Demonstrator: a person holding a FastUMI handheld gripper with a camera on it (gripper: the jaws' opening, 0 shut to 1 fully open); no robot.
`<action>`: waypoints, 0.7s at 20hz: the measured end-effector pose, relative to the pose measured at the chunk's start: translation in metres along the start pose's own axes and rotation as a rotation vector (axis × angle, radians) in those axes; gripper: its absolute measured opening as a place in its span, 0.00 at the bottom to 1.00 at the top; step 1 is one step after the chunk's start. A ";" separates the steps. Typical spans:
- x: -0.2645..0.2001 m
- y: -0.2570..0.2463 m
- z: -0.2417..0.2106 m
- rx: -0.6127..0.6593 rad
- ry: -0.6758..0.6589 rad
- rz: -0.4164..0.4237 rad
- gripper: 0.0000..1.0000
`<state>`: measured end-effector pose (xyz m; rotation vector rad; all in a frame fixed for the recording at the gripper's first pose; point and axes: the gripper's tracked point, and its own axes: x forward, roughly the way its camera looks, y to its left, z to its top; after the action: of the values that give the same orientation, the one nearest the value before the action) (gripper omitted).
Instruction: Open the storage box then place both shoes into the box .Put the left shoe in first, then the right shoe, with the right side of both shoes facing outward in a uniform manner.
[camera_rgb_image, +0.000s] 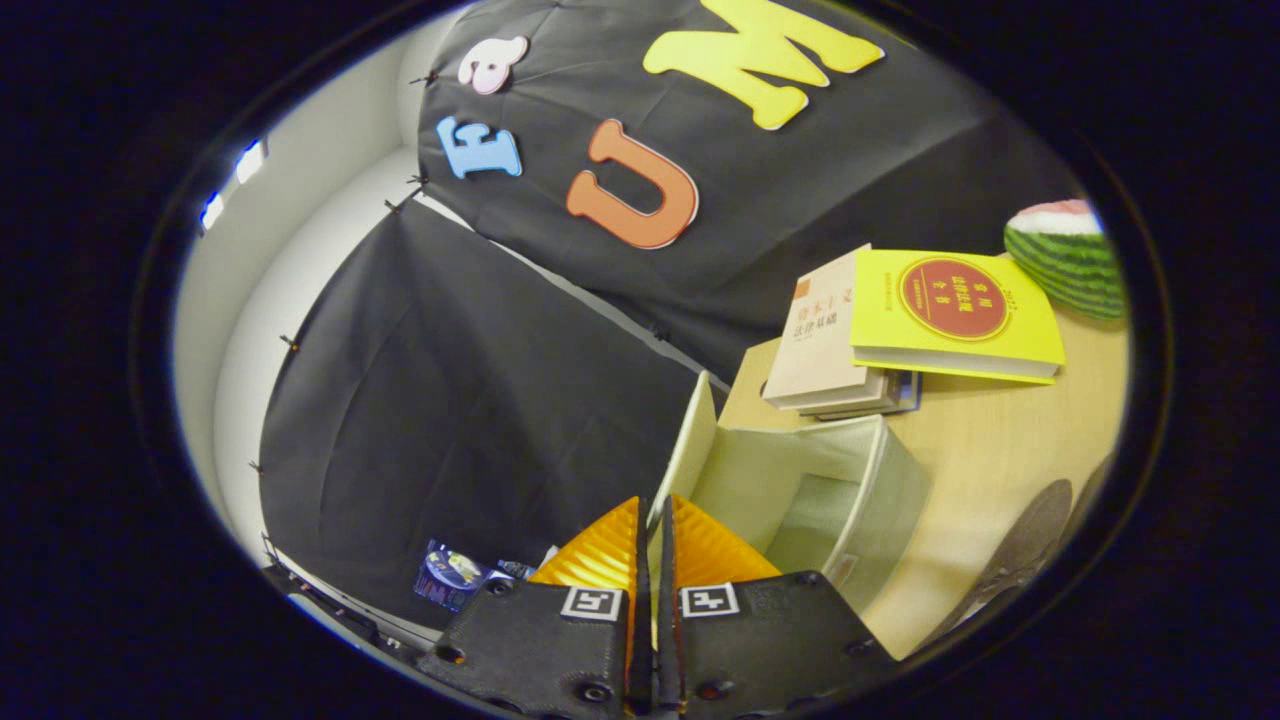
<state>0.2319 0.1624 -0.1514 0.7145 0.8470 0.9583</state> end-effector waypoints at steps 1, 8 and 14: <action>0.005 0.008 0.001 -0.001 -0.004 -0.003 0.08; 0.053 0.077 0.002 -0.091 -0.016 -0.060 0.10; 0.101 0.132 -0.036 -0.215 0.041 -0.092 0.50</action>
<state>0.1807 0.3123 -0.0894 0.4686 0.7923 0.9668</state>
